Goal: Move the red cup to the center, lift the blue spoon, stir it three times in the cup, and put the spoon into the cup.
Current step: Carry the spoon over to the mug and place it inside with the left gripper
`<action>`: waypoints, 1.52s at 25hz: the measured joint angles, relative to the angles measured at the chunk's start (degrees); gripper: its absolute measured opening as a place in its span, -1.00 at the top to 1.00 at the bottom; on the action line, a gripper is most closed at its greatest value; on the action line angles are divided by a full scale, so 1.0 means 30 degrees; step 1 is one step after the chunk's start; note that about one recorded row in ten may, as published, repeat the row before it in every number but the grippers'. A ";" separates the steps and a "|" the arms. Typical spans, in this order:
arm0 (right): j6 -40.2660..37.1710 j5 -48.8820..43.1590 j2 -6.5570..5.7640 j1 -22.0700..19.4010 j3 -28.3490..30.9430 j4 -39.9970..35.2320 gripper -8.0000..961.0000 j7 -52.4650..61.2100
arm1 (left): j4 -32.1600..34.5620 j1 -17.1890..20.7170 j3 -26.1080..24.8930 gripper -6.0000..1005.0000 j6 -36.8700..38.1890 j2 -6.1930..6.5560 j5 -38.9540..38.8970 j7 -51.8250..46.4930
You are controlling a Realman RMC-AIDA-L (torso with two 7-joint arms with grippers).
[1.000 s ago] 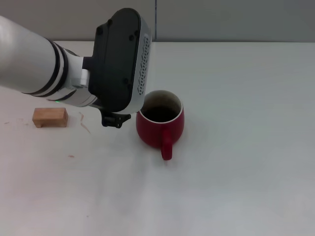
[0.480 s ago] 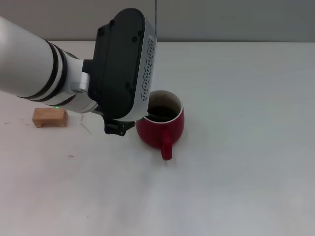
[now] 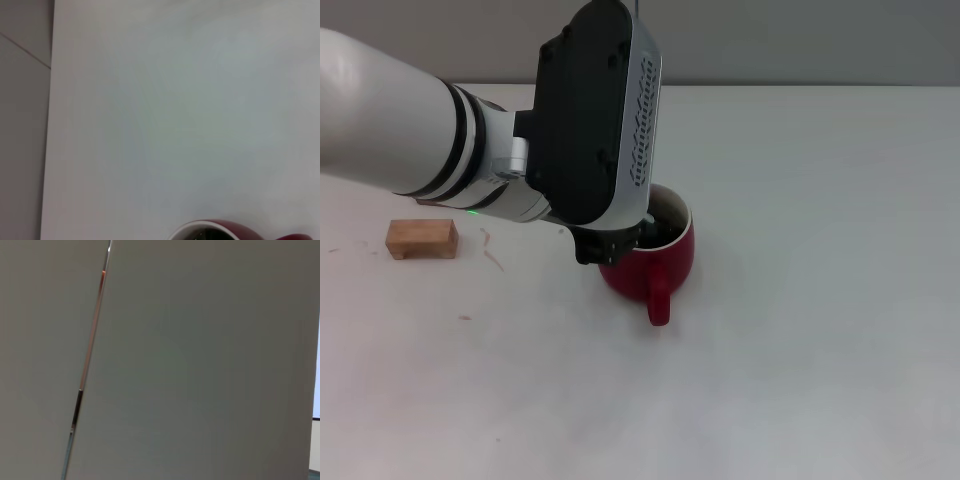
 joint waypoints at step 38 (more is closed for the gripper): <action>0.0236 -0.0002 0.0001 0.0166 -0.0001 0.0001 -0.35 0.0001 | 0.0542 0.0605 -0.0144 0.48 0.0687 0.0089 0.1102 -0.0410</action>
